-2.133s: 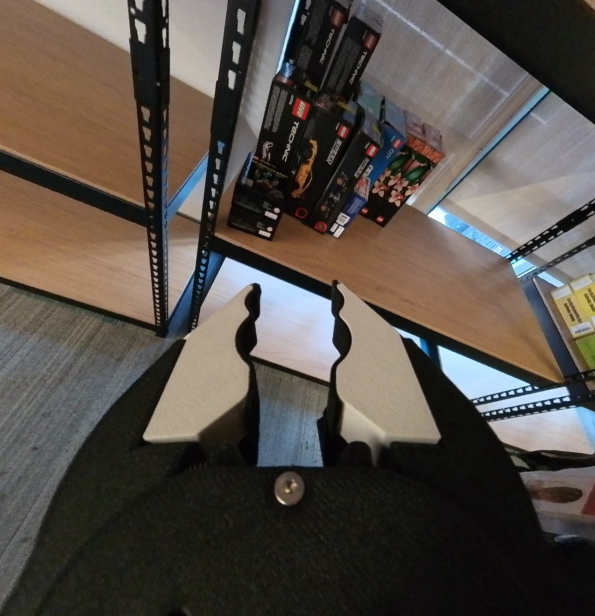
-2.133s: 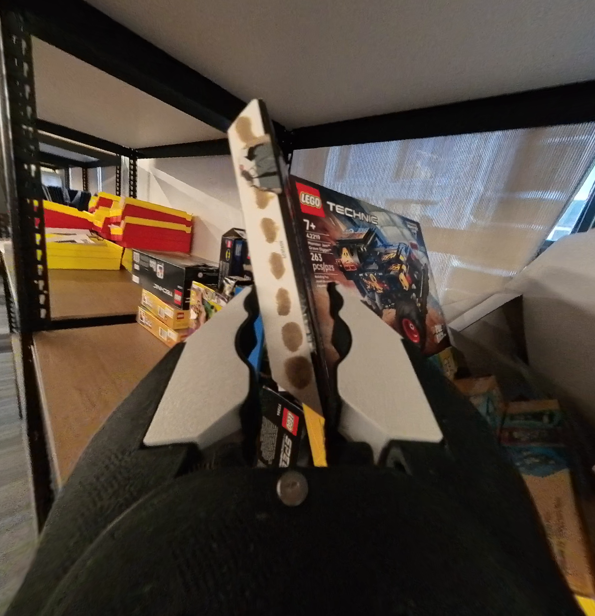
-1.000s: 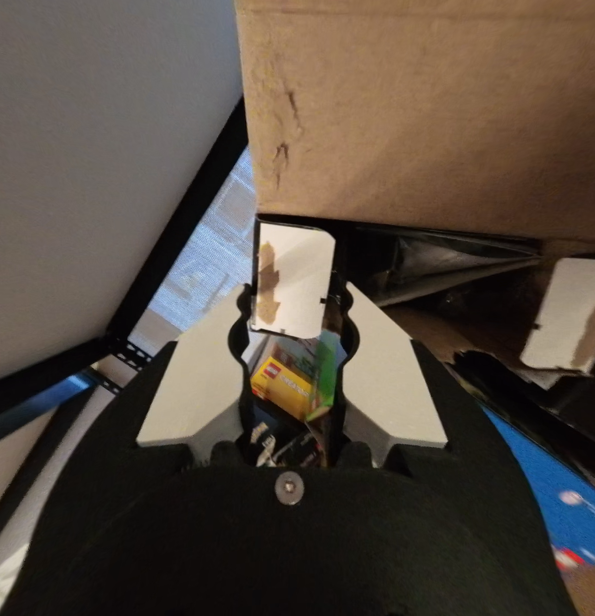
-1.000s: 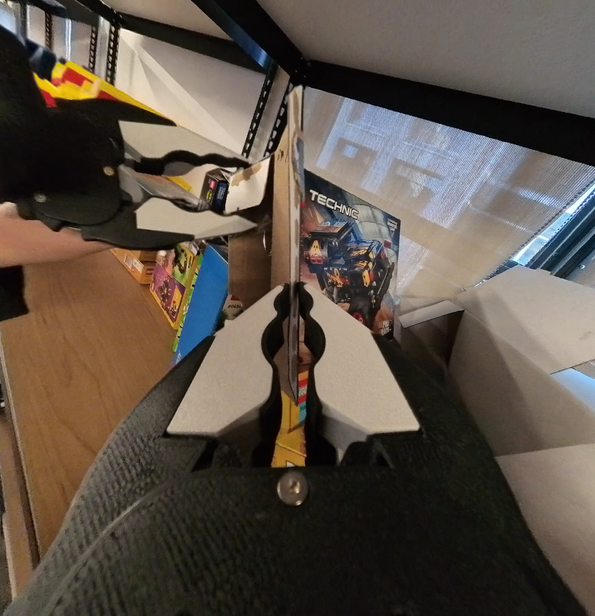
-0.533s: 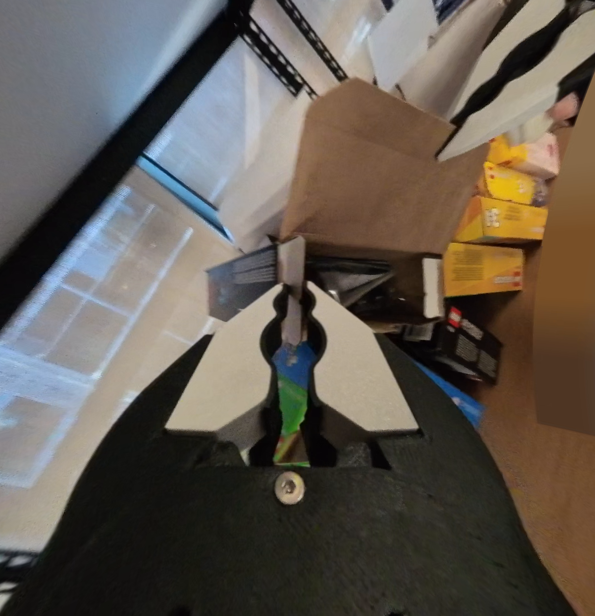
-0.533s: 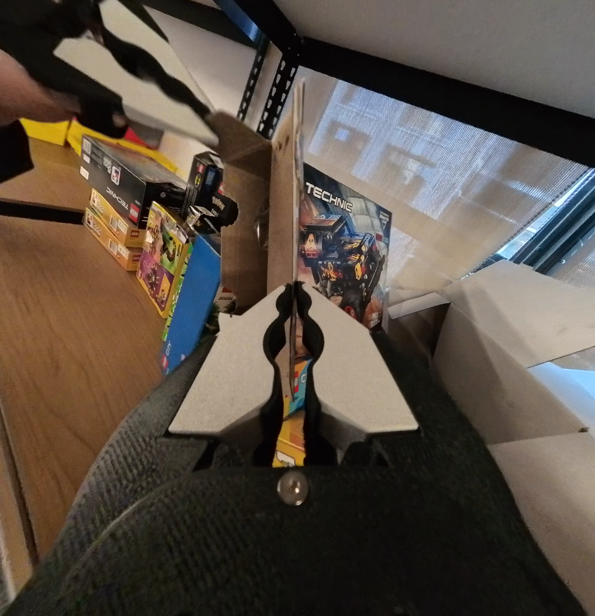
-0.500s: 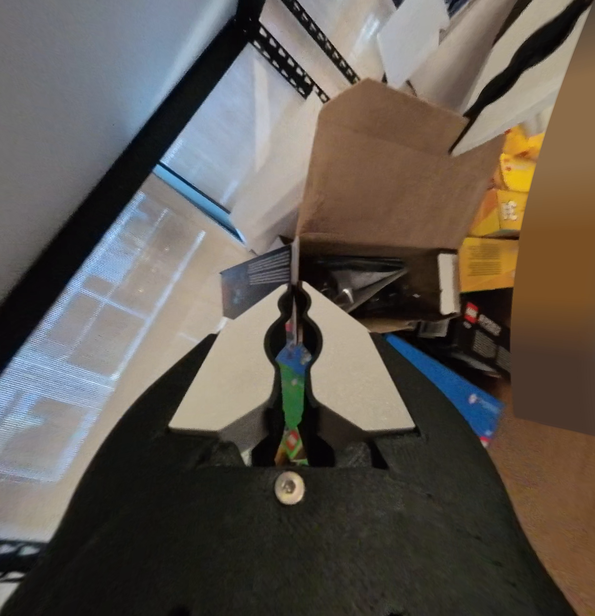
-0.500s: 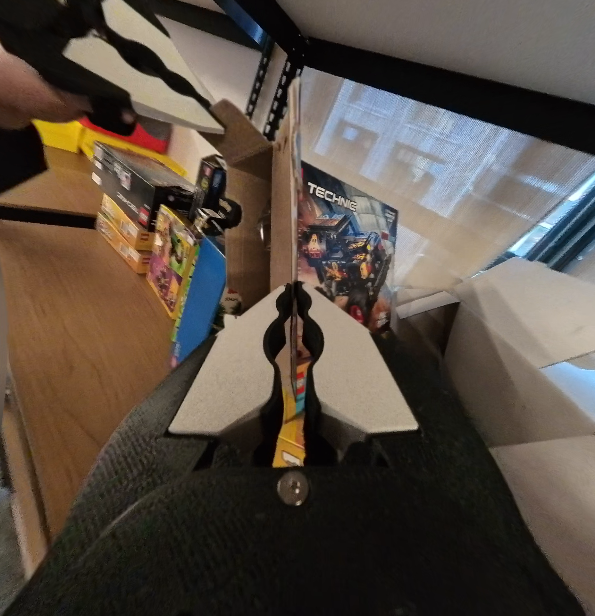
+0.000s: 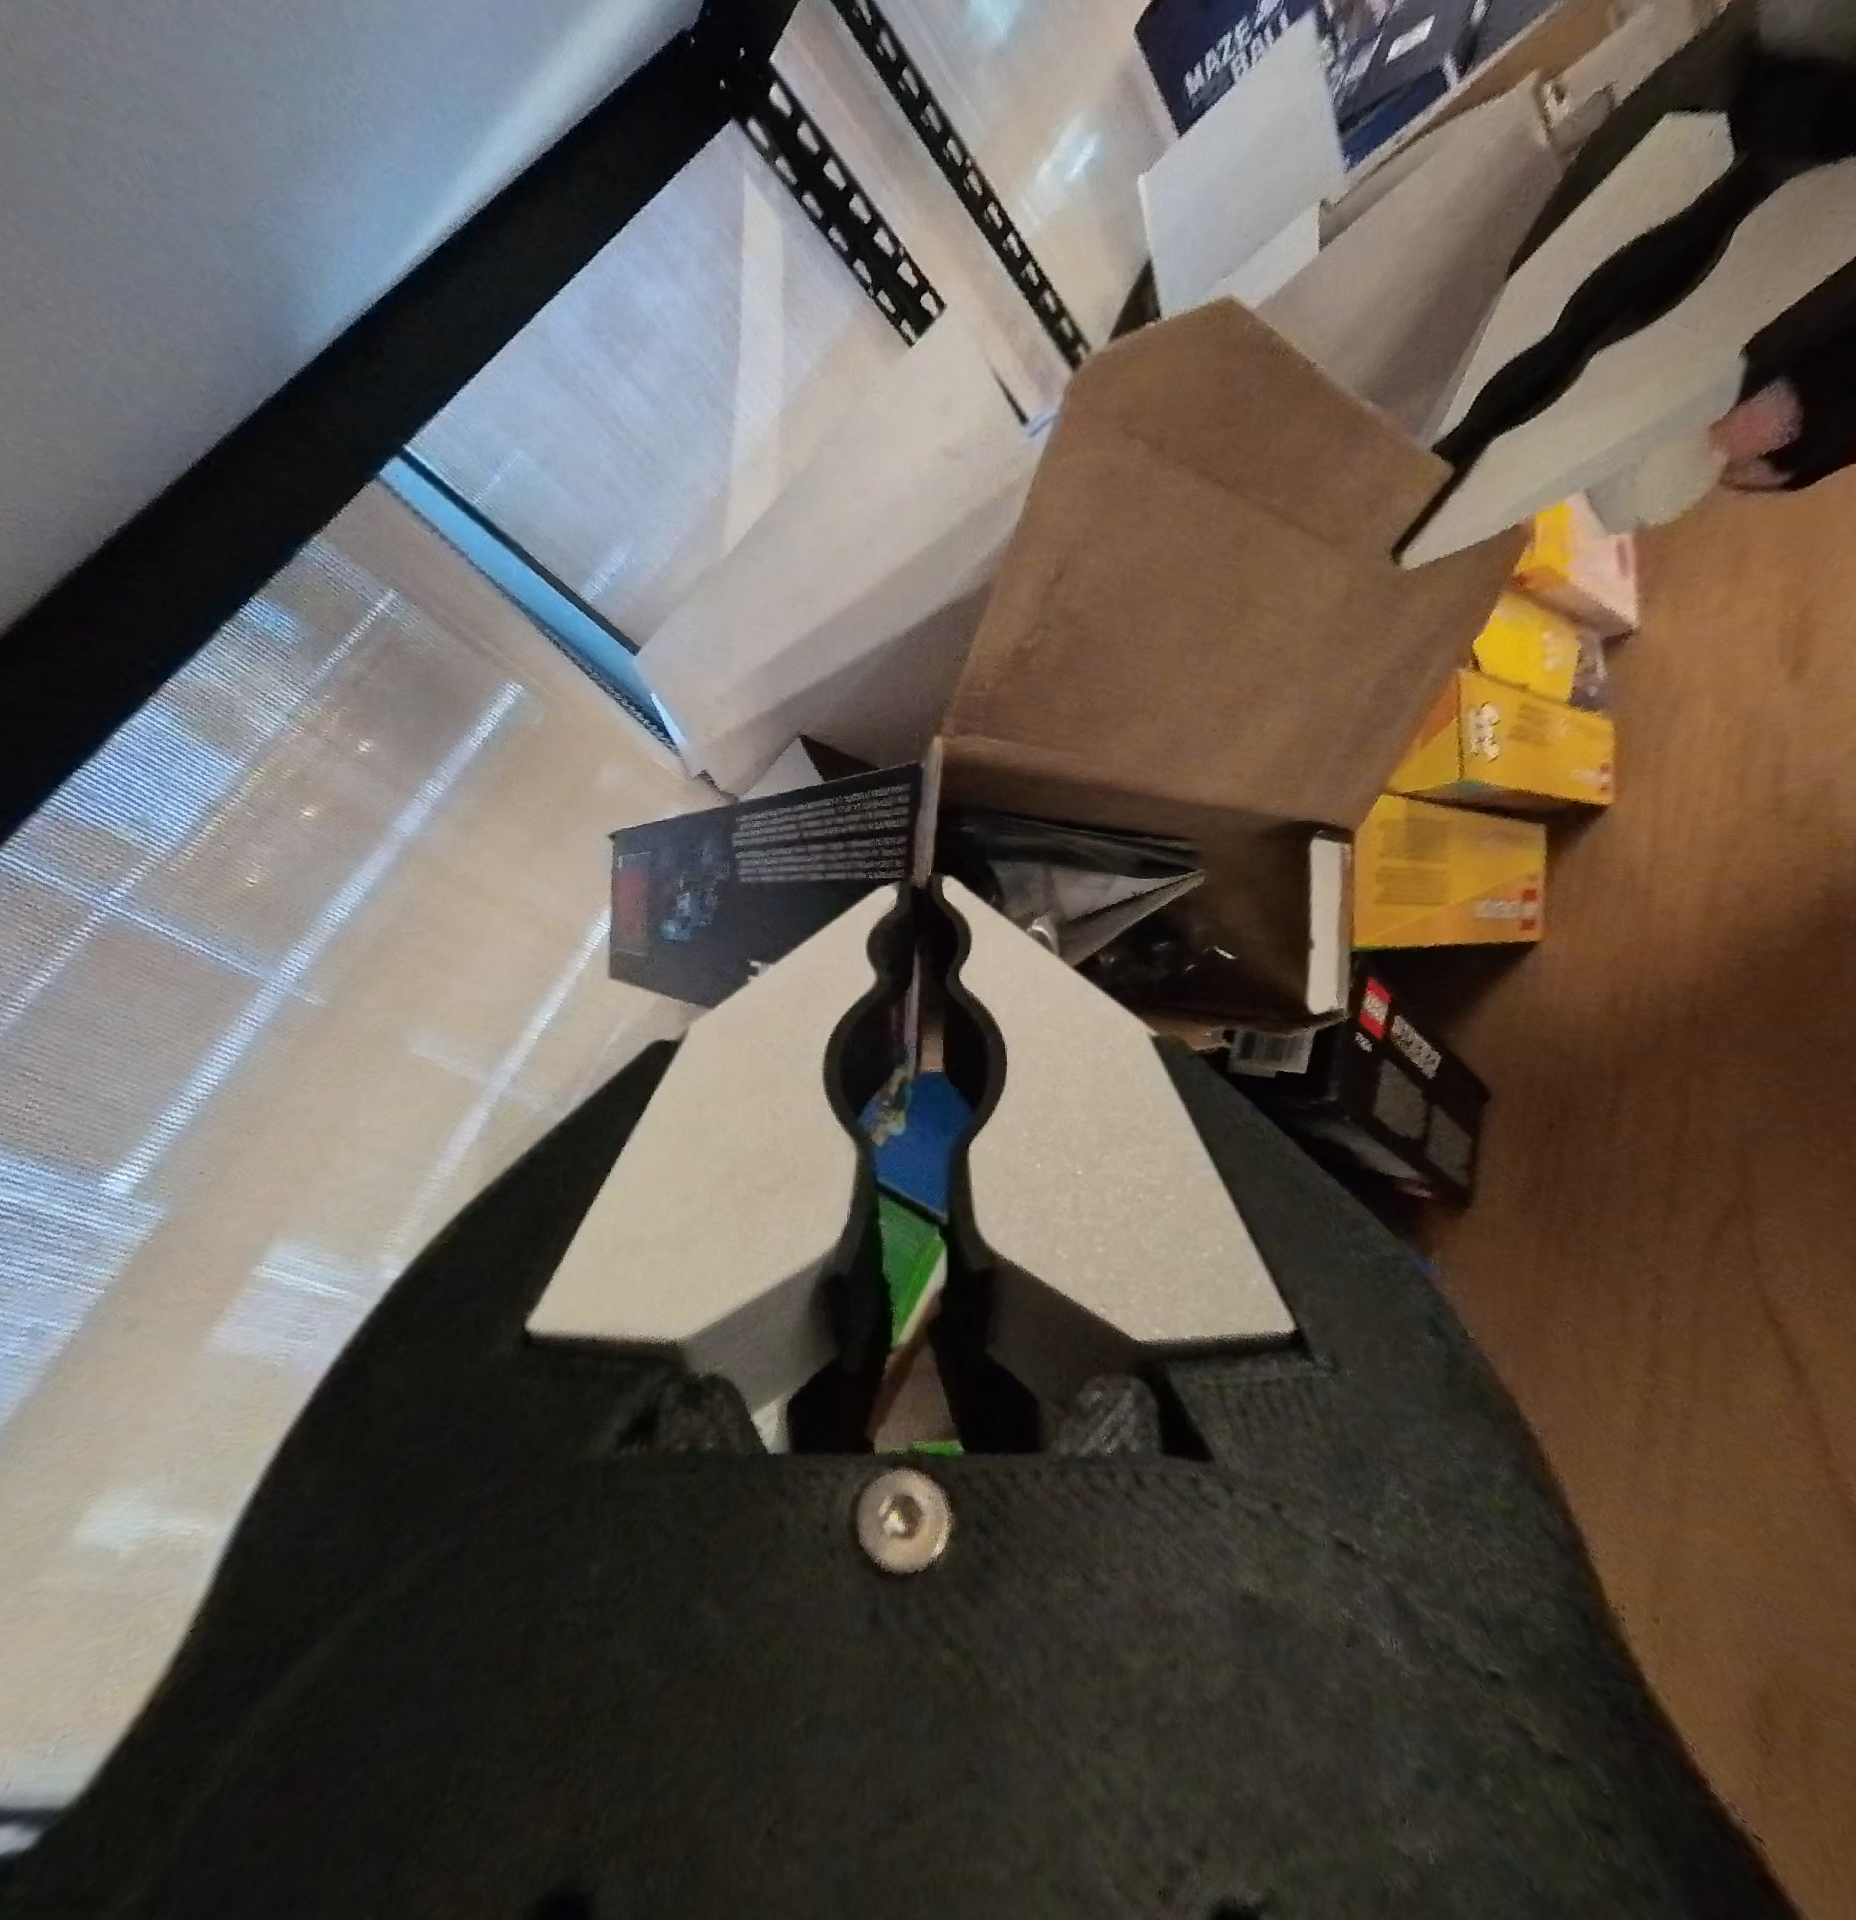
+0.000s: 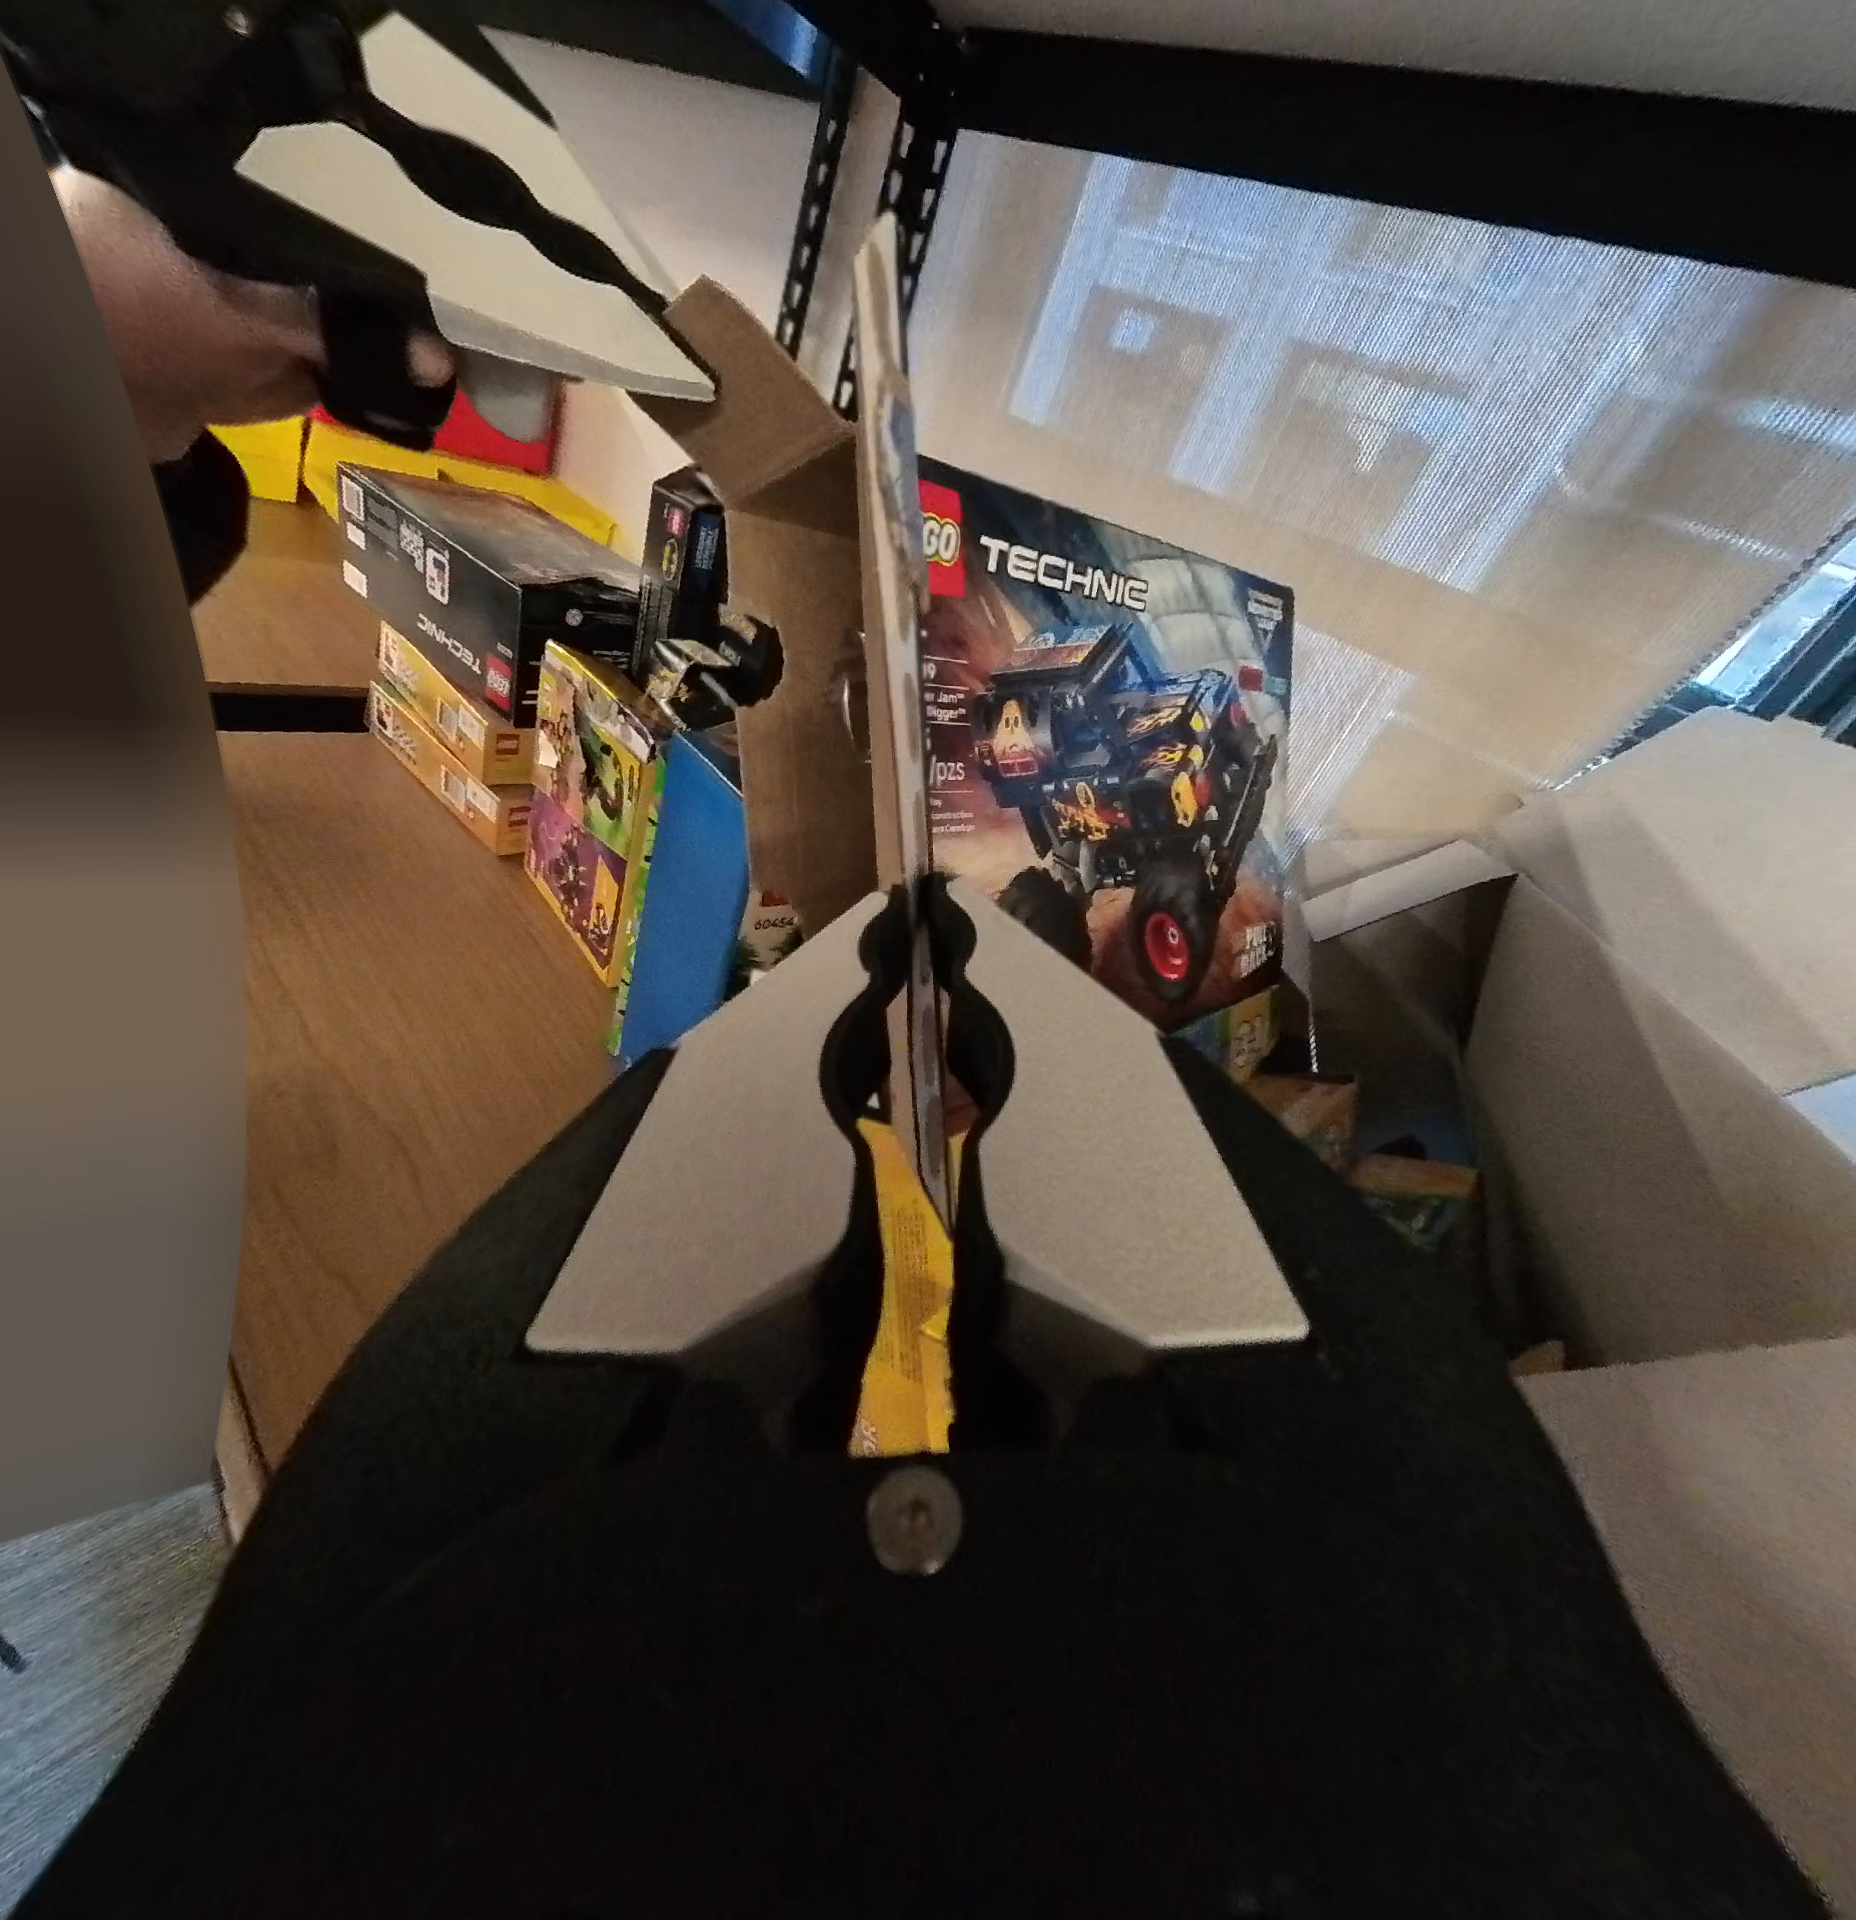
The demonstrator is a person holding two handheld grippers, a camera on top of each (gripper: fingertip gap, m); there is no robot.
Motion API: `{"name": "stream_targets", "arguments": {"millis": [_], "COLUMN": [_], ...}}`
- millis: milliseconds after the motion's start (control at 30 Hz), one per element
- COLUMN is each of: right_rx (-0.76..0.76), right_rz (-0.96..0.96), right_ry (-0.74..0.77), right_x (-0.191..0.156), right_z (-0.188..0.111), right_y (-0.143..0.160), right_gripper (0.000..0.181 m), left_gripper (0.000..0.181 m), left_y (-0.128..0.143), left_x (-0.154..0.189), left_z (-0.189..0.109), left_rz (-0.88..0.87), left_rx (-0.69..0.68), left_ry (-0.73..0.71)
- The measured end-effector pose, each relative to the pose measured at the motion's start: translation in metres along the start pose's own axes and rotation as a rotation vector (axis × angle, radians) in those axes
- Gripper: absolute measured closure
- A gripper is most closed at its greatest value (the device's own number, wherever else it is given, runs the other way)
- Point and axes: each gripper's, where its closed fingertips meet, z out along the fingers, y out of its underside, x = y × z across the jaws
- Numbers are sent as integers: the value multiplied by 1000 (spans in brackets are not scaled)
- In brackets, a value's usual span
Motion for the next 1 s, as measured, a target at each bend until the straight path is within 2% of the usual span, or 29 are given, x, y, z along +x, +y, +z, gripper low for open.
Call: {"name": "stream_targets", "arguments": {"millis": [300, 467, 600, 667, 700, 800, 867, 1000], "right_rx": [5, 19, 10, 11, 15, 20, 51, 156], "right_rz": [-26, -26, -18, 2, 1, -20, -25, -18], "right_ry": [10, 4, -43, -96, -128, -132, -146, -128], "right_x": [-8, -8, -9, -14, -18, -15, -13, 6], "right_z": [1, 1, -1, -3, -5, -14, -23, -34], "right_y": [0, -1, 0, 0, -1, -2, -8, -24], "right_gripper": [178, 177, 174, 172, 169, 161, 154, 148], "left_gripper": [180, 170, 163, 154, 154, 142, 125, 126], "left_y": [5, 8, -10, -20, -21, -6, 8, 29], "left_x": [6, 22, 26, 31, 22, -8, -11, -13], "left_z": [-4, -6, -20, -30, -34, -30, -15, 4], "left_rz": [-54, -184, -227, -275, -297, -246, -274, -288], "left_rx": [53, 45, 133, 169, 172, 119, 59, 23], "left_ry": [-23, -53, -8, 77, 52, -86, -67, -32]}}
